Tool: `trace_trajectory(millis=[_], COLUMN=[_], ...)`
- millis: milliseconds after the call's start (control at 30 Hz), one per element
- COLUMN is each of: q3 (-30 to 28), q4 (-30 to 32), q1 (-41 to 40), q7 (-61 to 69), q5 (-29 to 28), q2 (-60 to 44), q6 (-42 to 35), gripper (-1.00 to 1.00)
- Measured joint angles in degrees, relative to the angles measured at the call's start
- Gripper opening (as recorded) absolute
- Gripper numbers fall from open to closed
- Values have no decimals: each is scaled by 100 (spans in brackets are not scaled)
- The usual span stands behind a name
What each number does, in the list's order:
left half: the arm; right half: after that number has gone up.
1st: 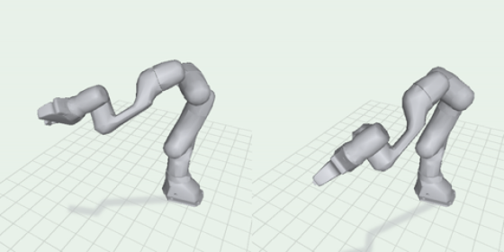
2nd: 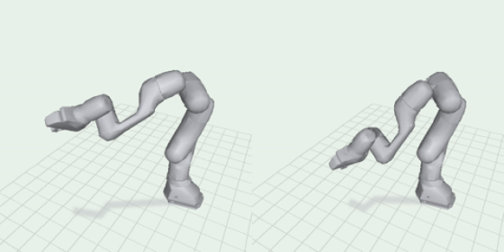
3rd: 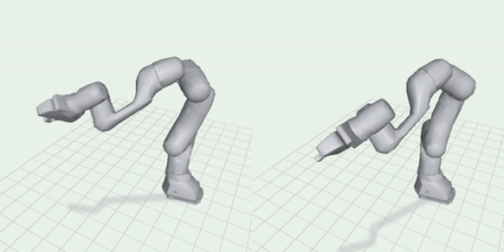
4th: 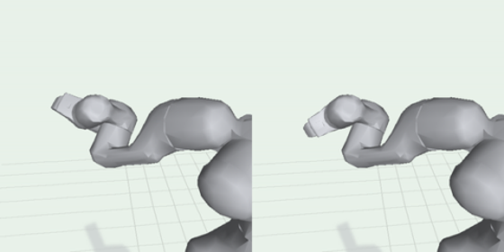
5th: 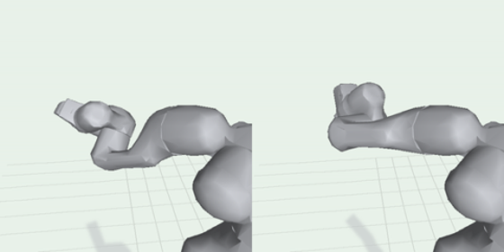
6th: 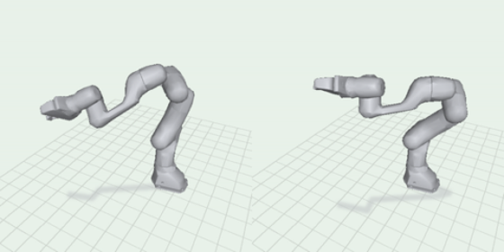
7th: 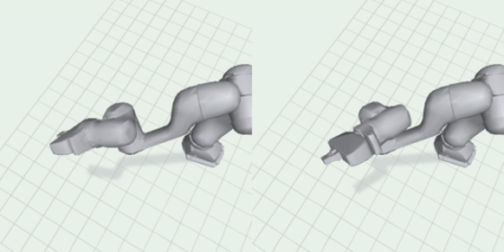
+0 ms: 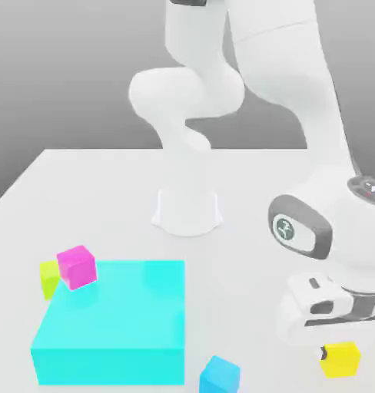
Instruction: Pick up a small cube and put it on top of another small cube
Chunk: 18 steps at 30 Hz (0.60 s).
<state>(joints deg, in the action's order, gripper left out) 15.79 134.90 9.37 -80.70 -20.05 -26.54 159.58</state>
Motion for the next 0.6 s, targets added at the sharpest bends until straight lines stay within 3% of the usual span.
trace_trajectory(millis=[133,600], q3=[315,-1425], q4=[226,1637], q1=[-372,-2661], q7=[342,542], q5=[471,1155], q2=[774,3530], q6=[-551,-1820], gripper=[-100,-100])
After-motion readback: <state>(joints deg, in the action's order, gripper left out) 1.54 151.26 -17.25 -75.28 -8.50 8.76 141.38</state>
